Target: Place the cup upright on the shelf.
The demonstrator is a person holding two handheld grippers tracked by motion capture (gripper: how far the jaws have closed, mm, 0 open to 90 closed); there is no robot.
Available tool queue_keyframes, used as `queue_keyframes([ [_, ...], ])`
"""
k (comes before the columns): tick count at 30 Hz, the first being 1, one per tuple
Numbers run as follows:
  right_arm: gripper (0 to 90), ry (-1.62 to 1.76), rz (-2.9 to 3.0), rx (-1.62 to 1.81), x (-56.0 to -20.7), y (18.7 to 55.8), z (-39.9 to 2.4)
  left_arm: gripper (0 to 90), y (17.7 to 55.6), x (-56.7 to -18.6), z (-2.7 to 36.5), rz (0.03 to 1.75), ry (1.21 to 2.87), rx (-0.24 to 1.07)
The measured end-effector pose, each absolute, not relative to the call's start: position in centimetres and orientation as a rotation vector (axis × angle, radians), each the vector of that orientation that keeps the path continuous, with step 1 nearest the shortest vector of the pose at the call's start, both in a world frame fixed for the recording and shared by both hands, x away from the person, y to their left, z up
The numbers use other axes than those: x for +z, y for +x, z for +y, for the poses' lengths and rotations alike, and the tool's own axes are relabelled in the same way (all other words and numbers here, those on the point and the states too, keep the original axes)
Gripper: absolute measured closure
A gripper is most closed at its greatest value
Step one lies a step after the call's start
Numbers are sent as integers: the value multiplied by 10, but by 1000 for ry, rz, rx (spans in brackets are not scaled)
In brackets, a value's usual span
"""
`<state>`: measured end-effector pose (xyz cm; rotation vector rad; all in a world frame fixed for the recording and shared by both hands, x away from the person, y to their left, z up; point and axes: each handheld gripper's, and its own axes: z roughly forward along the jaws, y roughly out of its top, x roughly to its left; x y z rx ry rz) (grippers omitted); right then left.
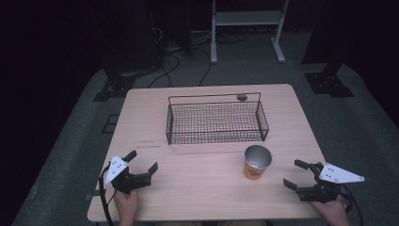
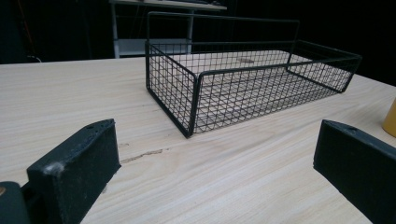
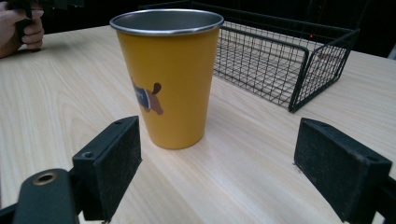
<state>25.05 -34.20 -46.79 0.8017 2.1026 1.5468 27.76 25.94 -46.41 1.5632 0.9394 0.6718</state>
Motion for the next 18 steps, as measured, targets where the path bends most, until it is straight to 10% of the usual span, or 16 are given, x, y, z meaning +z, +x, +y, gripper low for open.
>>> queue_keyframes([
  [18, 132, 737, 2159, 1560, -456, 260, -318, 0, 276, -463, 260, 932, 1553, 679],
])
